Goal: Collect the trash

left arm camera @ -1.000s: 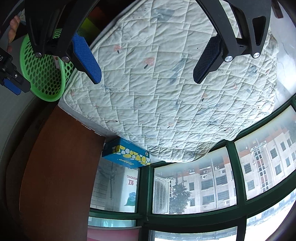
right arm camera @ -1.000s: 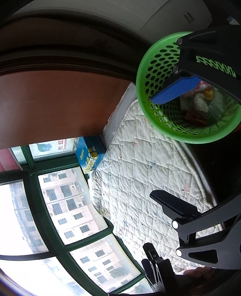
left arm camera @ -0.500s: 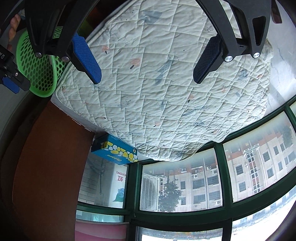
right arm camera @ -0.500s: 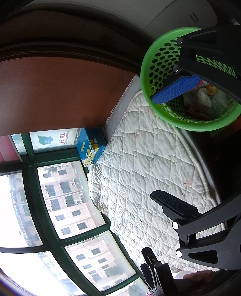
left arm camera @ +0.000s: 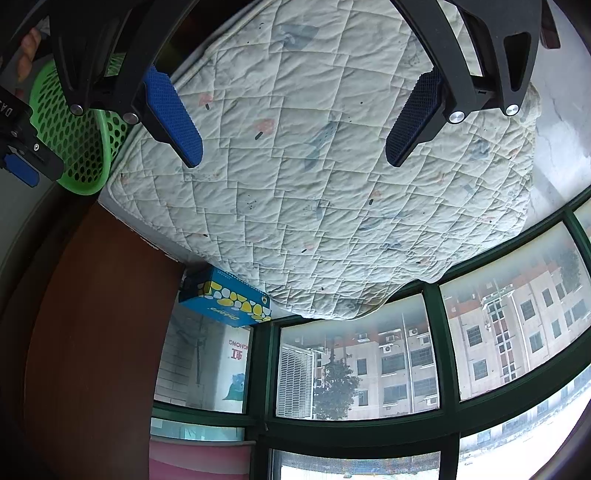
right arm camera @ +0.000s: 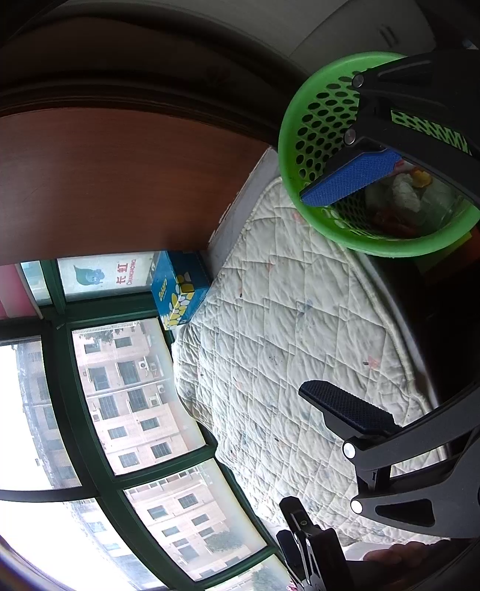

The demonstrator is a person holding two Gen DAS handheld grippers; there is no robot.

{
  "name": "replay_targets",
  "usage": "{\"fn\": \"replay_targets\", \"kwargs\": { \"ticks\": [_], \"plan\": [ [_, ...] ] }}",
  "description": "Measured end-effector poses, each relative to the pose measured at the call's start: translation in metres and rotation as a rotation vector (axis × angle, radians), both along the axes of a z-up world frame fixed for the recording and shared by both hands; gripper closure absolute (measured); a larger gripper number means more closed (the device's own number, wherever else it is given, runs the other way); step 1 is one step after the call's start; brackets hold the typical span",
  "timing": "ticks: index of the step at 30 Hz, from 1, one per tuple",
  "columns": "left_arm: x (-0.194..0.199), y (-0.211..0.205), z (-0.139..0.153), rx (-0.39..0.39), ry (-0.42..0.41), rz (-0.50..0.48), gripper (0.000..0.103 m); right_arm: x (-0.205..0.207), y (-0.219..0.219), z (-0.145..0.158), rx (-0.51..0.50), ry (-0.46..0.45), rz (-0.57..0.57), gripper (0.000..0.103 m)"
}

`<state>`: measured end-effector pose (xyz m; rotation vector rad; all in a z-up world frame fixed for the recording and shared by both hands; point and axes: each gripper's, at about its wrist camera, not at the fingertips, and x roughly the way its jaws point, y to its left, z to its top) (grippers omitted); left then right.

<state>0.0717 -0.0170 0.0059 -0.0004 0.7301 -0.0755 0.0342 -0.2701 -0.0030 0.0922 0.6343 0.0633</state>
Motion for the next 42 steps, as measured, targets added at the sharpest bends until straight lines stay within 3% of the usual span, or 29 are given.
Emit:
{"fn": "replay_targets", "kwargs": {
  "ticks": [42],
  "plan": [
    [-0.0033, -0.0011, -0.0057, 0.017, 0.005, 0.022, 0.007, -0.0009, 0.0049, -0.0077, -0.003, 0.008, -0.002, 0.008]
  ]
}}
